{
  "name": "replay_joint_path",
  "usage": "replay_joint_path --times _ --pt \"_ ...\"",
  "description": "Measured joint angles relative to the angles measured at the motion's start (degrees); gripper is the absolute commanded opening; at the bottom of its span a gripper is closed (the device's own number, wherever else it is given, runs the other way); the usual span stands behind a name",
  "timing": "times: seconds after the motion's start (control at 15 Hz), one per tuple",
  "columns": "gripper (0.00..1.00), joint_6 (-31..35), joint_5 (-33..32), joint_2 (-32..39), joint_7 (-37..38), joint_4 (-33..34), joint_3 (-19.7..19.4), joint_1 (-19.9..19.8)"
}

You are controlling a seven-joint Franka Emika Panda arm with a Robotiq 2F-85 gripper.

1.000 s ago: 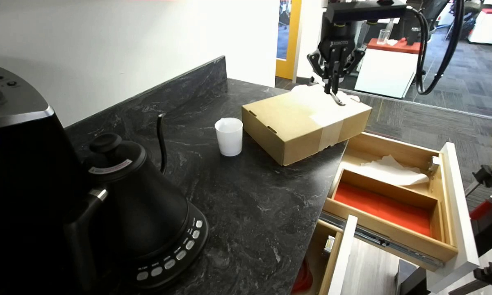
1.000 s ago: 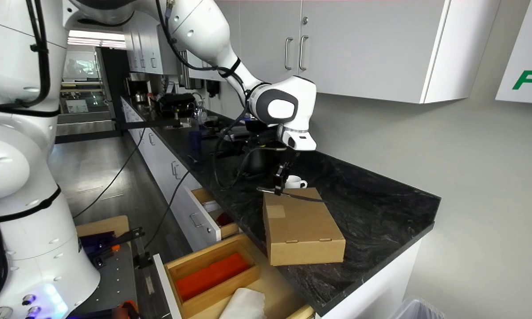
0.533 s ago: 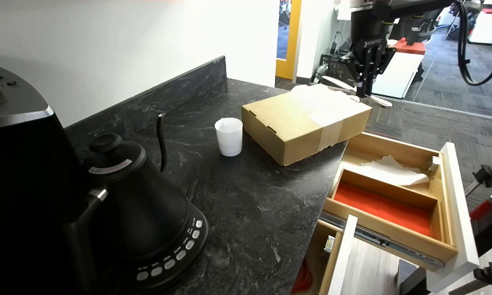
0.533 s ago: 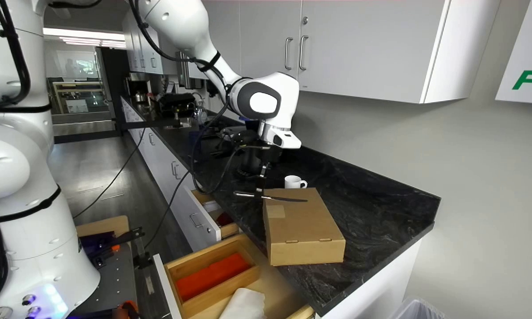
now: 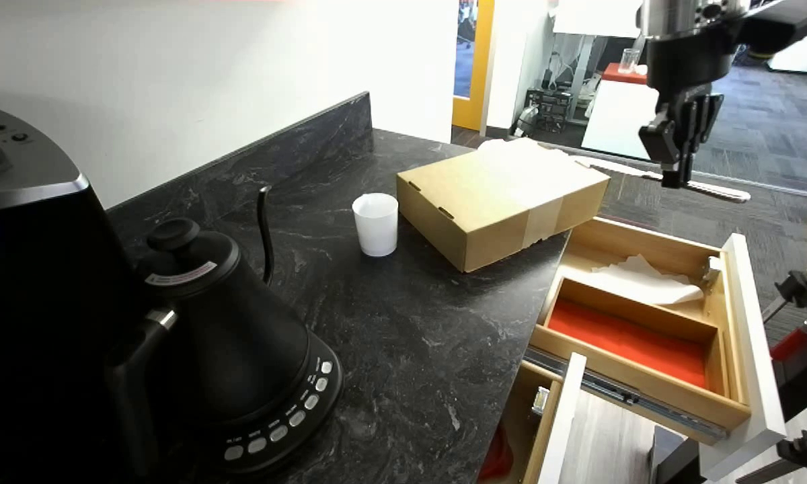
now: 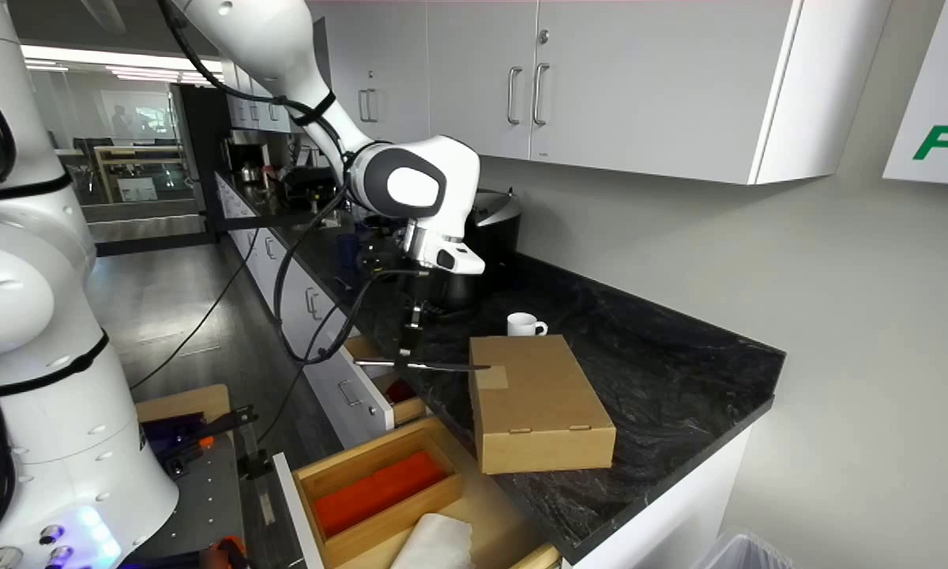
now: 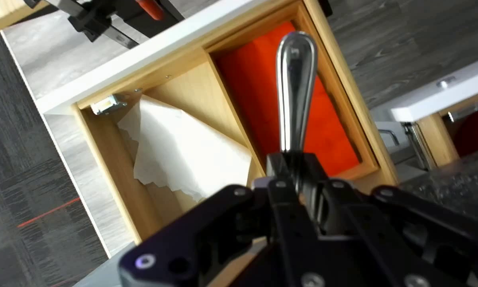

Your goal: Pick up the knife and put it in the box, that is inside the open drawer

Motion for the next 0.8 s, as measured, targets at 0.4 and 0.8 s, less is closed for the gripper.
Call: replay_joint_path --times 0.4,0.8 --pt "0.06 0.0 -4.9 -8.6 -10.2 -12.1 -0.2 -1.9" --pt "0.06 1.2 -7.0 -12.2 -19.1 -17.3 -0.2 -2.0"
